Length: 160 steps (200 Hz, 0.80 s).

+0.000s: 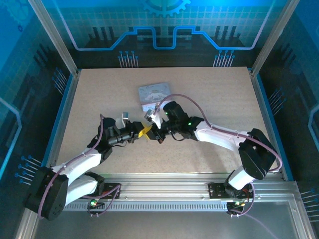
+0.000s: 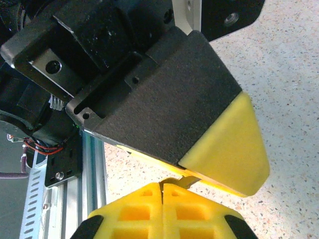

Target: Unlock the padlock with the key

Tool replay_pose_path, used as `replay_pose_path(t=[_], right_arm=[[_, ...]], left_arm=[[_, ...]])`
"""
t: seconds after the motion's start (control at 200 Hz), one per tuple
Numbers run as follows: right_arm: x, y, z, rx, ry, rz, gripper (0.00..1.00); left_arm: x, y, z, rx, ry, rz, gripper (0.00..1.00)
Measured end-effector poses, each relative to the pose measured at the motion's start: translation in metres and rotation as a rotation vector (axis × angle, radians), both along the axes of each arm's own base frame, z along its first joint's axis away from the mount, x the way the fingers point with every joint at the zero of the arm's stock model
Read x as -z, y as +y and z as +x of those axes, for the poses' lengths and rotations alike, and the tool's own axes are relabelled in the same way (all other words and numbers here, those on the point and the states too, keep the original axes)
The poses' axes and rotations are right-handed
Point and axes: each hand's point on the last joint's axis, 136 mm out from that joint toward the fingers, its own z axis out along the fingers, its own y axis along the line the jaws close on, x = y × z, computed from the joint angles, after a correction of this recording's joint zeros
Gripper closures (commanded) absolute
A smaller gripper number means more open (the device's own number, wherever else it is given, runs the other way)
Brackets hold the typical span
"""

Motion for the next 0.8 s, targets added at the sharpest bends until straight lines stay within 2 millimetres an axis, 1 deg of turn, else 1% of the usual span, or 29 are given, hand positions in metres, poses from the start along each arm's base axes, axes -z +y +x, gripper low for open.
replay_pose_path(t=[0.12,0.51,0.545,0.615,0.685,0.8], right_arm=[[-0.001,0.001,0.001,-0.001,-0.006,0.002,1.00],[0.000,0.001,0.001,0.006,-0.018,-0.006,1.00],[0.000,0.001,0.001,0.007,-0.019,-0.008,0.95],[0.000,0.002,0.002,0.011,-0.023,-0.007,0.93],[-0.002,0.001,0.003,0.016,-0.026,-0.004,0.87],[-0.006,0.000,0.006,0.040,-0.031,-0.003,0.85]], left_arm=[[0.001,0.001,0.001,-0.005,0.000,0.007,1.00],[0.001,0.007,-0.002,-0.029,-0.024,0.051,1.00],[0.001,0.008,-0.002,-0.031,-0.029,0.056,1.00],[-0.001,0.010,-0.002,-0.036,-0.054,0.071,1.00],[-0.005,0.011,-0.002,-0.037,-0.090,0.086,1.00],[-0.011,0.012,-0.001,-0.031,-0.154,0.112,1.00]])
